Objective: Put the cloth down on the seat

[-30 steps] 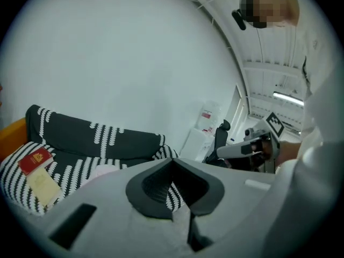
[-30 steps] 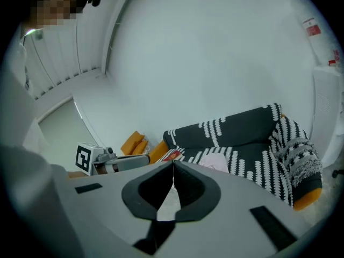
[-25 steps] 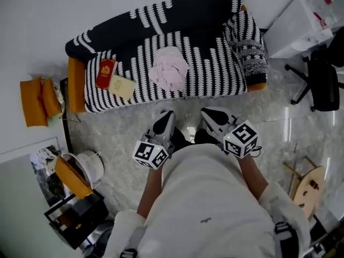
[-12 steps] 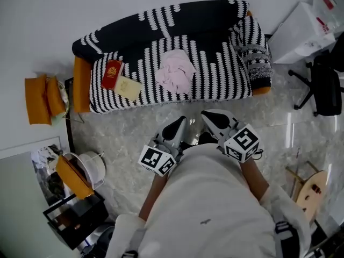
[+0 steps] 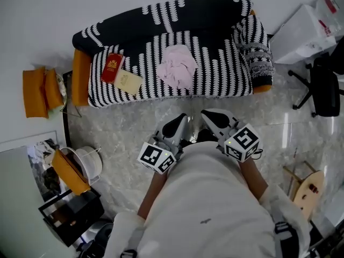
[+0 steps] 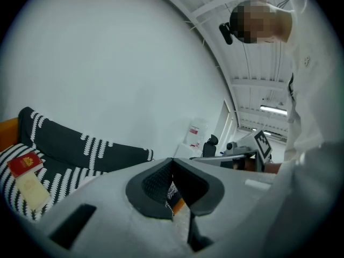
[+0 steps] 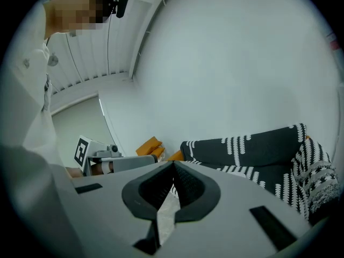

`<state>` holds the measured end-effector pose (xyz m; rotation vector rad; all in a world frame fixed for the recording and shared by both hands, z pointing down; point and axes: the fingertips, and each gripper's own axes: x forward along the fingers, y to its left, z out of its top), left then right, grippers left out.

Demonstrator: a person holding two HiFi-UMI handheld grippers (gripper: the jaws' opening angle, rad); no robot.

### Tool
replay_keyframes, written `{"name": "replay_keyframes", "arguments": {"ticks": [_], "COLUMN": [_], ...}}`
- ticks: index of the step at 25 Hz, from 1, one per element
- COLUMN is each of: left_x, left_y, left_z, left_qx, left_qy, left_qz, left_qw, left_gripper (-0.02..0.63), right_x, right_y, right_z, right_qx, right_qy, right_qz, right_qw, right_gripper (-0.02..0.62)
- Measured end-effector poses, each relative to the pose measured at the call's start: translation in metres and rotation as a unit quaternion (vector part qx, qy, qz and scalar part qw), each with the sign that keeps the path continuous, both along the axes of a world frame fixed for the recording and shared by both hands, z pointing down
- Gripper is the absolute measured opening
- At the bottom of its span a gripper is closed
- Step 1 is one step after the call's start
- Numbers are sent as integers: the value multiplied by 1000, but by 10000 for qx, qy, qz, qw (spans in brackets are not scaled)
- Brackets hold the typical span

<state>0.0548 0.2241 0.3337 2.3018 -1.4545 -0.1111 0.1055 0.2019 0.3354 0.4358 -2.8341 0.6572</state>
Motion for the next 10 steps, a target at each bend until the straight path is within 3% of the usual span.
{"name": "replay_keyframes", "arguments": {"ticks": [10], "left_x": [-4], "left_y": [8], "left_z": [2], "left_qx": [-26], "left_qy": [56], "left_qz": [-73], "left_qw": [10000], "left_gripper": [12], "right_x": [-5], "right_y": [10], "right_z": [0], "right_qx": [66], "right_qy": [62], "right_qz": [-109], "right_qw": [9999], "right_gripper": [8]}}
